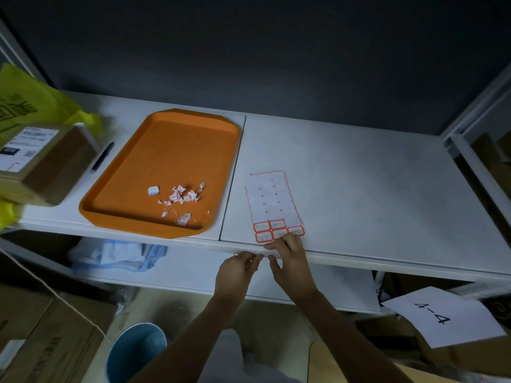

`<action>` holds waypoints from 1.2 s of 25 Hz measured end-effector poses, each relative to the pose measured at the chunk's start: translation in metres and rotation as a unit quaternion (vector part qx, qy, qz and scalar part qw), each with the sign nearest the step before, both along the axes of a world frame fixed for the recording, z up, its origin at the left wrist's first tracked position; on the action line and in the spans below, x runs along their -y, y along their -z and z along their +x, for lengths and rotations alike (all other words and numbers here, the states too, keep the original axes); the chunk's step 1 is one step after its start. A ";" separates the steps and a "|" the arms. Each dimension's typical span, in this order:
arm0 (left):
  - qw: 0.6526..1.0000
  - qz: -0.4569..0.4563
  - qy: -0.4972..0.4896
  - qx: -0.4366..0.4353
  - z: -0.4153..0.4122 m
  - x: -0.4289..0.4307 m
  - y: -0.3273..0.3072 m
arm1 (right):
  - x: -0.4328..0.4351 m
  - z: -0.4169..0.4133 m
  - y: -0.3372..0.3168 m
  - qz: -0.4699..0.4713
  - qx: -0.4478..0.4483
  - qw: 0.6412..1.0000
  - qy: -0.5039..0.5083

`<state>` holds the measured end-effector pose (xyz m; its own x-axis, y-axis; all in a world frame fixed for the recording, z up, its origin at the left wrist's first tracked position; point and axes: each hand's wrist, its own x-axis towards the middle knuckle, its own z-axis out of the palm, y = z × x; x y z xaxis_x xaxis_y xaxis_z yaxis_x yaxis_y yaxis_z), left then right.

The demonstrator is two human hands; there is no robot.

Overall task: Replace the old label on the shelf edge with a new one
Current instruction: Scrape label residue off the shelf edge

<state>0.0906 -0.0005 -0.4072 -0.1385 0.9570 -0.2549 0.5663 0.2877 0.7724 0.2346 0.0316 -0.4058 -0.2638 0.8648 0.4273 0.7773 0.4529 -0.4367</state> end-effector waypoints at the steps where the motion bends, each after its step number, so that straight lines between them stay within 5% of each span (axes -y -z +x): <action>1: 1.000 0.000 0.004 -0.008 0.000 0.000 0.001 | 0.000 0.000 0.000 -0.003 -0.001 1.000 0.001; 11: 0.993 0.017 -0.058 0.098 0.019 0.001 0.006 | -0.001 -0.001 -0.002 -0.013 0.000 1.000 0.006; 24: 1.000 0.015 0.001 0.015 0.009 0.000 0.002 | 0.000 -0.005 -0.006 -0.028 -0.007 0.999 0.020; 30: 0.993 0.024 -0.077 0.086 0.030 0.003 -0.005 | 0.000 -0.004 -0.007 -0.053 -0.002 0.998 0.013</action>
